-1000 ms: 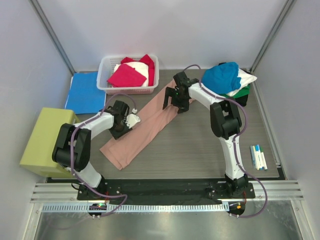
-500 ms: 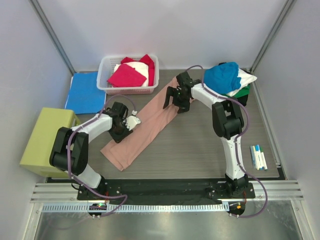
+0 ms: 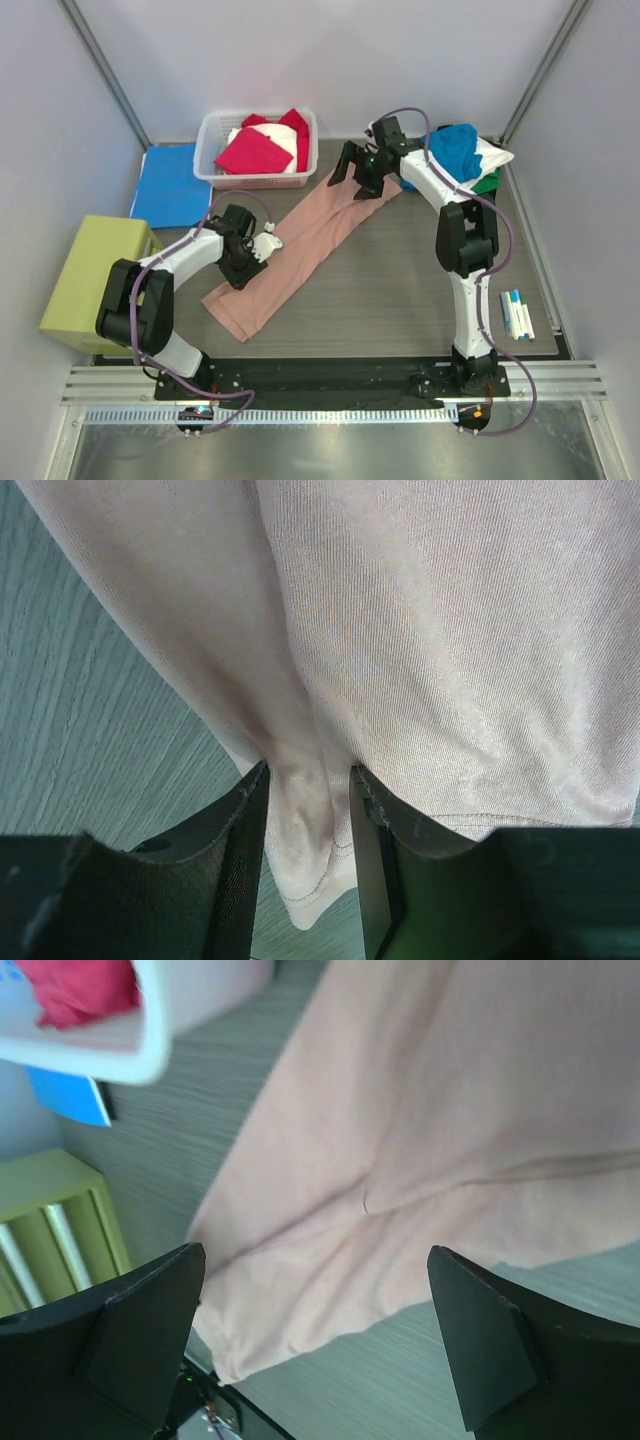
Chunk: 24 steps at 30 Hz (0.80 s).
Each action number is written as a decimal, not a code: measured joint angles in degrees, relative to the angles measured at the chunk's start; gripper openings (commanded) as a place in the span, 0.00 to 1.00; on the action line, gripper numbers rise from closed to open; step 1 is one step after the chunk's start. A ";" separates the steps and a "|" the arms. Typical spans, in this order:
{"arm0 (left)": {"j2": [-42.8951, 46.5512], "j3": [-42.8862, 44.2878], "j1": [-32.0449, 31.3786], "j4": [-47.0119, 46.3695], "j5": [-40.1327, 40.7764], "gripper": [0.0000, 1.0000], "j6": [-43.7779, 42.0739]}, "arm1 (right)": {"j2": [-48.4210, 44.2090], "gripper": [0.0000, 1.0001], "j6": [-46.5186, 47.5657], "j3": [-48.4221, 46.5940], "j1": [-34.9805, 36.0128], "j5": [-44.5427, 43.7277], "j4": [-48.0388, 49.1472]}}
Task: Fold and stack the t-shirts
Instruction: Fold the tshirt
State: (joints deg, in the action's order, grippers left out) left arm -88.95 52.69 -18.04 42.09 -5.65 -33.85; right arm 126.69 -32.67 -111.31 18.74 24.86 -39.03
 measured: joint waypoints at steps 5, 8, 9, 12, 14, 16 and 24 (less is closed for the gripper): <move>-0.04 0.00 0.00 -0.35 0.70 0.40 0.39 | 6.14 1.00 -1.77 -7.91 -1.62 1.14 1.86; -0.59 -0.07 0.00 -1.55 2.60 0.39 0.52 | 10.88 1.00 -2.03 -9.51 -1.97 0.76 1.99; -1.11 -0.07 0.00 -2.03 3.56 0.39 0.63 | 12.35 1.00 -2.05 -9.51 -1.99 0.57 1.62; -3.82 0.35 -0.09 -2.71 6.64 0.38 1.68 | 13.79 1.00 -3.08 -9.70 -2.49 1.20 1.75; -4.59 1.16 -0.57 -2.78 8.79 0.38 2.38 | 13.64 1.00 -3.50 -9.16 -2.73 1.07 2.19; -4.98 1.33 -1.53 -2.82 10.82 0.38 2.69 | 12.76 1.00 -3.56 -7.54 -2.89 0.76 3.41; -5.09 -0.70 -9.16 -4.59 20.79 0.38 2.82 | 11.28 1.00 -3.67 -4.57 -3.89 1.25 5.18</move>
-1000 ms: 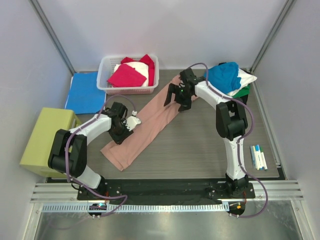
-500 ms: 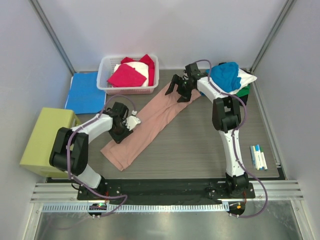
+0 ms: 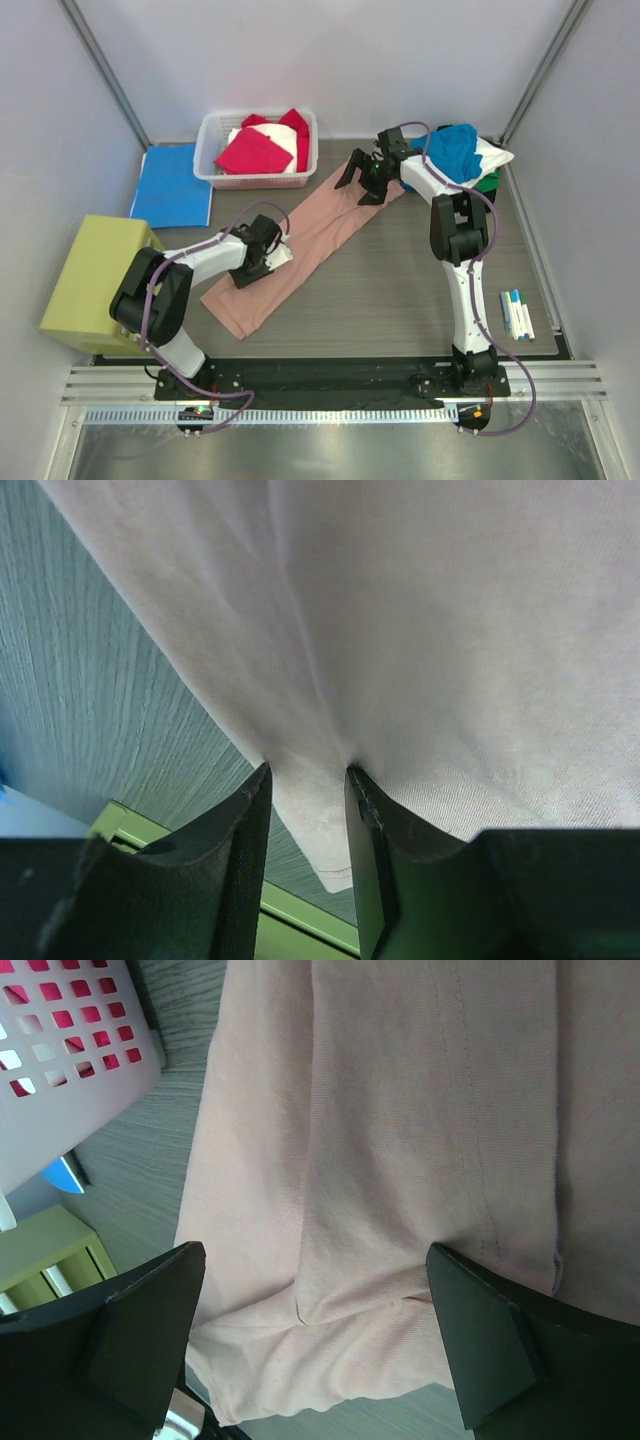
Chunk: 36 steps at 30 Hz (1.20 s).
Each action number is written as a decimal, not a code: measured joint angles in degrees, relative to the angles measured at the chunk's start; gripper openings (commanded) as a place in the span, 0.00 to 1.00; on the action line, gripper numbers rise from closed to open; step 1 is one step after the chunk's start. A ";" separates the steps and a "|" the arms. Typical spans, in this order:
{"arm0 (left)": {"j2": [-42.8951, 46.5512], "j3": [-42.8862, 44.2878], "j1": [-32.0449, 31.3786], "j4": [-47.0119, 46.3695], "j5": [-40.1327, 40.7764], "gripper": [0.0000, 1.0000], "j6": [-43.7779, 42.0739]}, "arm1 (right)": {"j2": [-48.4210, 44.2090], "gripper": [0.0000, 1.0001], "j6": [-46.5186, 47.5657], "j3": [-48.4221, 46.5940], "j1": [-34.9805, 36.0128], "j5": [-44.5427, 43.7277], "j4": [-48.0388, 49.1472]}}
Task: Fold and stack the t-shirts
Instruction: Fold the tshirt
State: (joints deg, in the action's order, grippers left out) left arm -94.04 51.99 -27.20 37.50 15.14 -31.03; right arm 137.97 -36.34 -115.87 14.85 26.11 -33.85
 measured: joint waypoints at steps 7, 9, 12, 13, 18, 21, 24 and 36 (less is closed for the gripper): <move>0.02 0.28 -3.17 0.57 -0.74 0.38 0.20 | 4.15 1.00 0.72 -7.82 -2.71 2.49 -6.88; 0.02 0.76 -3.61 1.14 -2.45 0.38 0.42 | 6.14 1.00 1.33 -11.32 -3.48 3.45 -9.07; 0.02 1.44 -4.26 2.03 -5.07 0.38 0.63 | 9.75 1.00 2.19 -17.70 -4.63 5.68 -12.55; 0.00 1.62 -4.42 2.27 -5.81 0.38 0.68 | 10.93 1.00 2.25 -19.78 -4.90 6.36 -13.42; -0.96 3.13 -5.07 4.07 -9.22 0.38 0.83 | 13.42 1.00 1.66 -22.82 -5.73 10.93 -13.18; -1.79 4.00 -5.07 5.07 -10.38 0.39 0.85 | 13.44 1.00 -0.11 -20.79 -5.99 14.51 -9.35; -3.02 5.42 -5.05 6.45 -11.78 0.38 1.01 | 13.79 1.00 -2.56 -19.50 -6.36 17.64 -5.57; -3.82 10.36 -5.29 11.56 -23.91 0.39 4.09 | 16.41 1.00 -6.99 -20.85 -6.23 22.05 1.97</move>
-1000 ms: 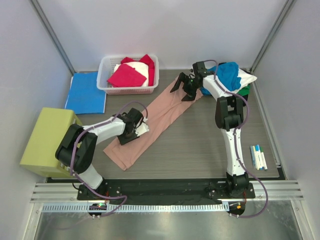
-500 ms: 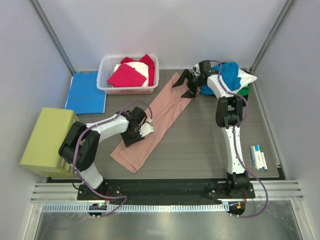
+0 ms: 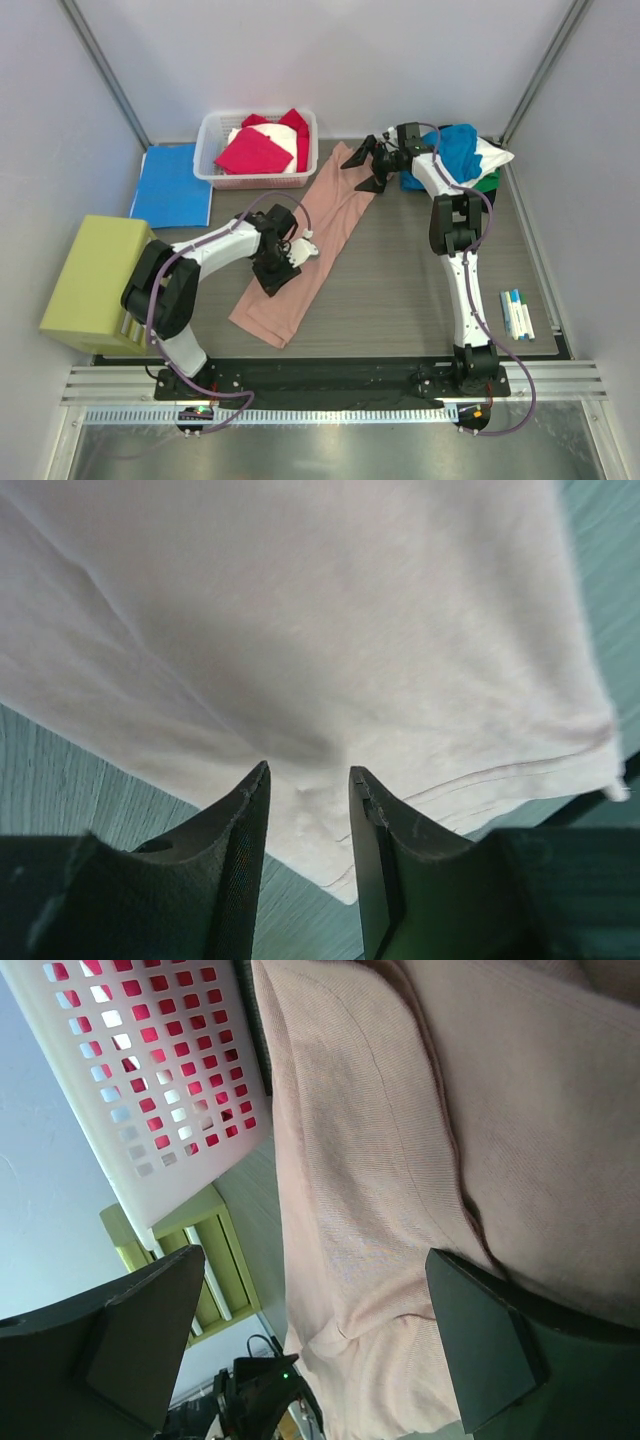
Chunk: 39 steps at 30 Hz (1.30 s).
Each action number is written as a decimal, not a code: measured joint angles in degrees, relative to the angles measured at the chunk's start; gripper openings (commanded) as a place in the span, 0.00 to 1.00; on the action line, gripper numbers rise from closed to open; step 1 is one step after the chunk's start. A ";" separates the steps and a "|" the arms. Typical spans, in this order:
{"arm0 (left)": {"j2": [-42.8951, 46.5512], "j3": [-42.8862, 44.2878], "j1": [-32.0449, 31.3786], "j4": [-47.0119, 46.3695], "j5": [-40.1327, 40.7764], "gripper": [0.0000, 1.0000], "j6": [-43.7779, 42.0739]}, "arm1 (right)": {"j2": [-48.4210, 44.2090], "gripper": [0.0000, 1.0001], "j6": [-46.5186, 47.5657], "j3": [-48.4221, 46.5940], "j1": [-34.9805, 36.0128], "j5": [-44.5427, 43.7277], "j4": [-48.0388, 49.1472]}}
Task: Fold and stack the t-shirts
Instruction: Fold the tshirt
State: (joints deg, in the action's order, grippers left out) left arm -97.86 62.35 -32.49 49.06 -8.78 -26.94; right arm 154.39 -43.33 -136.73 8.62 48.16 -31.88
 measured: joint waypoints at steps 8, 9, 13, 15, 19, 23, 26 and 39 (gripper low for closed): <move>0.33 4.81 -1.97 2.95 -8.50 0.39 2.56 | 0.98 1.00 -0.48 -1.62 -0.96 -0.02 0.20; 0.48 5.03 -2.10 3.37 -9.29 0.40 2.73 | 1.38 1.00 -0.50 -2.34 -1.18 -0.07 0.20; 2.32 5.14 -2.34 4.48 -10.43 0.40 2.86 | 2.54 1.00 -0.37 -5.05 -2.58 -1.27 0.13; 3.91 5.14 -1.53 4.66 -10.60 0.40 2.86 | 2.54 1.00 0.02 -5.60 -3.45 -2.54 0.02; 8.70 5.14 3.69 5.44 -11.56 0.40 2.86 | 2.54 1.00 0.74 -6.67 -4.63 -4.20 -0.37; 13.07 5.14 9.81 6.21 -11.85 0.40 2.84 | 0.39 1.00 1.49 -5.18 -4.42 -5.90 -1.09; 16.74 5.11 13.64 6.97 -11.80 0.40 2.75 | -5.07 1.00 2.73 -0.26 -2.51 -7.72 -2.56; 30.97 1.11 24.17 3.74 -7.08 0.39 6.49 | -44.52 1.00 5.73 42.01 32.39 -14.82 4.57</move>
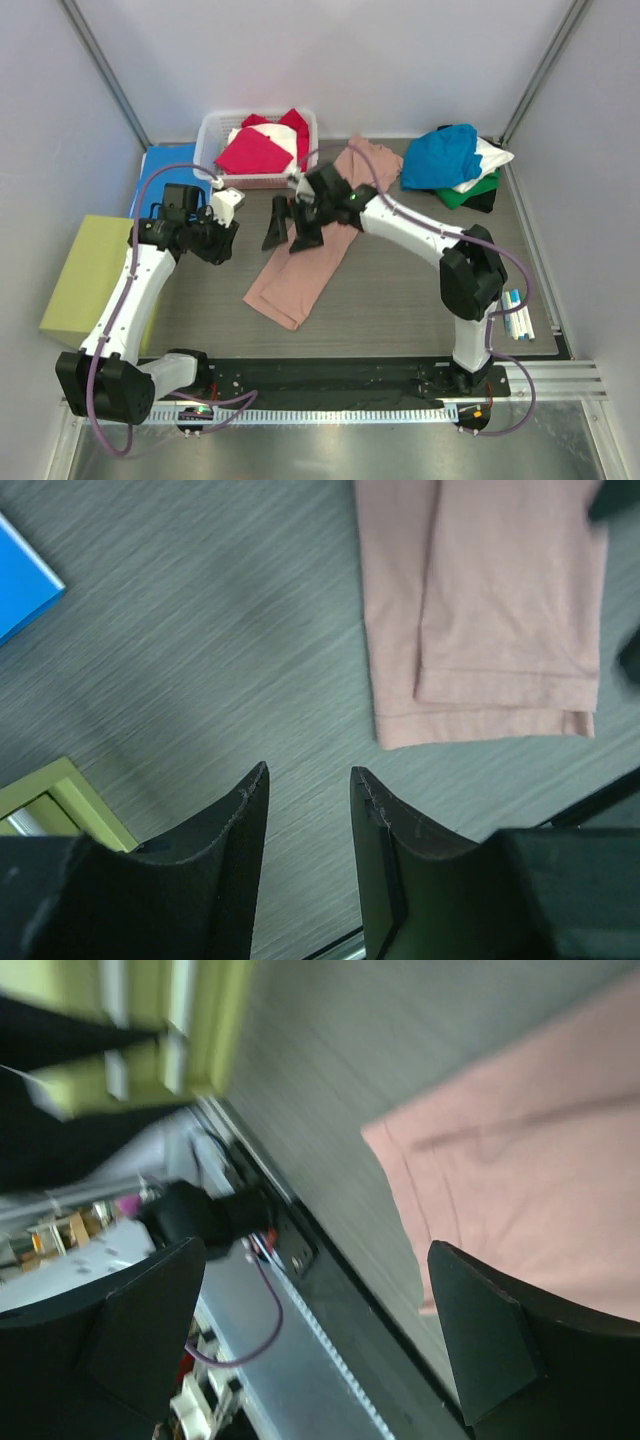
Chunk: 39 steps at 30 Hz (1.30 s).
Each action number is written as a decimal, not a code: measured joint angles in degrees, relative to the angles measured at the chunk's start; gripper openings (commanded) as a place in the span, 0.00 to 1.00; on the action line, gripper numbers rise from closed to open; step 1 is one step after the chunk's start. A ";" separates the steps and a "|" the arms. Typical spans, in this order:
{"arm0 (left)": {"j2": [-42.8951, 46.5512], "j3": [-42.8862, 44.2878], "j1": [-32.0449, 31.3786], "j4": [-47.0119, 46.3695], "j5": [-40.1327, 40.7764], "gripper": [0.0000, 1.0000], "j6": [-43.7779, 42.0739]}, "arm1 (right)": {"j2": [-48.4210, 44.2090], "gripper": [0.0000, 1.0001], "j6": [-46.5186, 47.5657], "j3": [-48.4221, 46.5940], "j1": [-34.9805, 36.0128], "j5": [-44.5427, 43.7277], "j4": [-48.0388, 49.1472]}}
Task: Fold and stack the t-shirts
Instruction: Fold the tshirt
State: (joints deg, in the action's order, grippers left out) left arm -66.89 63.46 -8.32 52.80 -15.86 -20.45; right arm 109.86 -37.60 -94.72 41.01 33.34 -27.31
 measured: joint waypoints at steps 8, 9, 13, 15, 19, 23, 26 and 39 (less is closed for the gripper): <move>0.48 -2.43 1.66 -6.45 4.42 0.39 5.18 | 2.73 1.00 -2.97 18.01 4.70 -3.82 2.05; 0.61 -2.78 1.81 -7.02 4.87 0.39 5.57 | 3.06 1.00 -3.30 18.10 4.74 -4.09 2.29; 0.87 -3.32 2.40 -8.02 6.05 0.38 6.75 | 3.43 1.00 -4.55 17.59 6.21 -4.52 5.11; 0.87 -3.93 2.45 -8.70 6.34 0.38 6.82 | 3.72 1.00 -4.96 16.72 7.34 -4.55 6.16; 0.87 -5.73 2.45 -9.42 6.86 0.38 6.80 | 4.24 1.00 -5.97 15.67 9.38 -4.52 7.41; 0.87 -6.54 2.47 -9.44 7.13 0.38 6.78 | 5.18 1.00 -7.08 15.54 10.86 -4.44 8.81; 0.87 -6.60 2.47 -9.73 7.32 0.38 6.78 | 6.14 1.00 -8.74 16.79 11.67 -4.02 11.30; 0.85 -6.60 2.93 -10.23 7.93 0.38 6.10 | -1.77 1.00 -13.42 34.77 11.87 -0.17 24.41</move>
State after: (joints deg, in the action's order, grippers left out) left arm -66.04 56.86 -5.39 42.57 -7.92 -14.35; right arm 108.09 -51.03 -59.94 52.88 33.17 -2.90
